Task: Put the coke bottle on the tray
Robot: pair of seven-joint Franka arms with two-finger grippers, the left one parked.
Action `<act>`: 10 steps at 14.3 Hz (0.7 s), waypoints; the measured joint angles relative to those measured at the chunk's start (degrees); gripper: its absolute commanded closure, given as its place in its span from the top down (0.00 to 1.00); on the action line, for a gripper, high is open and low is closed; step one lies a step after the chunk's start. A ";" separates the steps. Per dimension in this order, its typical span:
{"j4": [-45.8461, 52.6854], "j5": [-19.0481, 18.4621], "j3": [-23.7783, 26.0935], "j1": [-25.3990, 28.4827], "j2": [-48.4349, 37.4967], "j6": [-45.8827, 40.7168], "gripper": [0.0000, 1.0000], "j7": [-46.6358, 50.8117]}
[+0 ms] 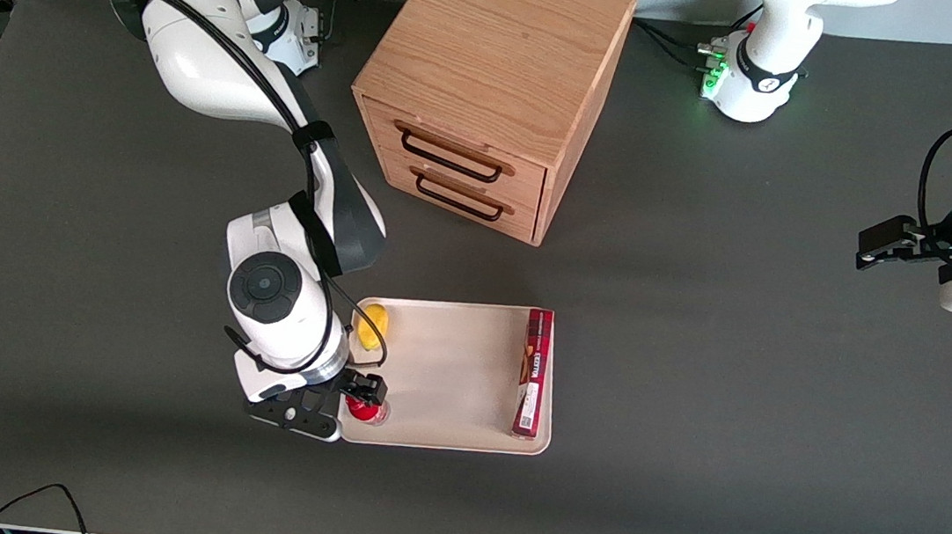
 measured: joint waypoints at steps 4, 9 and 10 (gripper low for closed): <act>-4.13 0.09 2.73 -5.56 -6.96 -8.21 1.00 -4.27; -25.74 0.22 11.90 -21.13 -27.69 -10.19 1.00 -10.30; -29.72 0.24 13.26 -23.76 -31.28 -10.20 1.00 -11.00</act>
